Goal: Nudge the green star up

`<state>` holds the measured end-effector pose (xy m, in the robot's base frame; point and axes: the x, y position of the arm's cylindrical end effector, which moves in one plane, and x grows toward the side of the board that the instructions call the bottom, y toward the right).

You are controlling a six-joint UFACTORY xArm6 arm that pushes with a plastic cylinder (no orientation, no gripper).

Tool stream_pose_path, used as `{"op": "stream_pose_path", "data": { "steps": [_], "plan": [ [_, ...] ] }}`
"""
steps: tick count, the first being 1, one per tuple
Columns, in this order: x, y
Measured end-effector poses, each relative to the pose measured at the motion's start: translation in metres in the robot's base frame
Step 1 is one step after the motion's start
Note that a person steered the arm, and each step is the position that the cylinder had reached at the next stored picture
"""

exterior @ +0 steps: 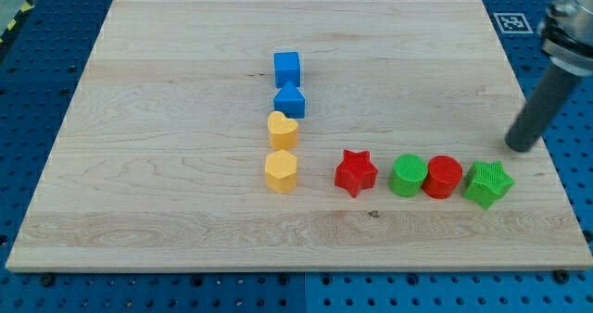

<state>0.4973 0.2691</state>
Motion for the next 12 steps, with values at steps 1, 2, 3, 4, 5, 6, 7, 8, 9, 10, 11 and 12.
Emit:
{"op": "stream_pose_path", "data": {
  "steps": [1, 2, 3, 4, 5, 6, 7, 8, 9, 10, 11, 12],
  "plan": [
    [0.059, 0.008],
    [0.093, -0.013],
    [0.094, -0.05],
    [0.094, -0.051],
    [0.092, -0.051],
    [0.086, -0.052],
    [0.086, -0.052],
    [0.085, -0.06],
    [0.085, -0.062],
    [0.083, -0.062],
    [0.081, -0.062],
    [0.081, -0.062]
  ]
}}
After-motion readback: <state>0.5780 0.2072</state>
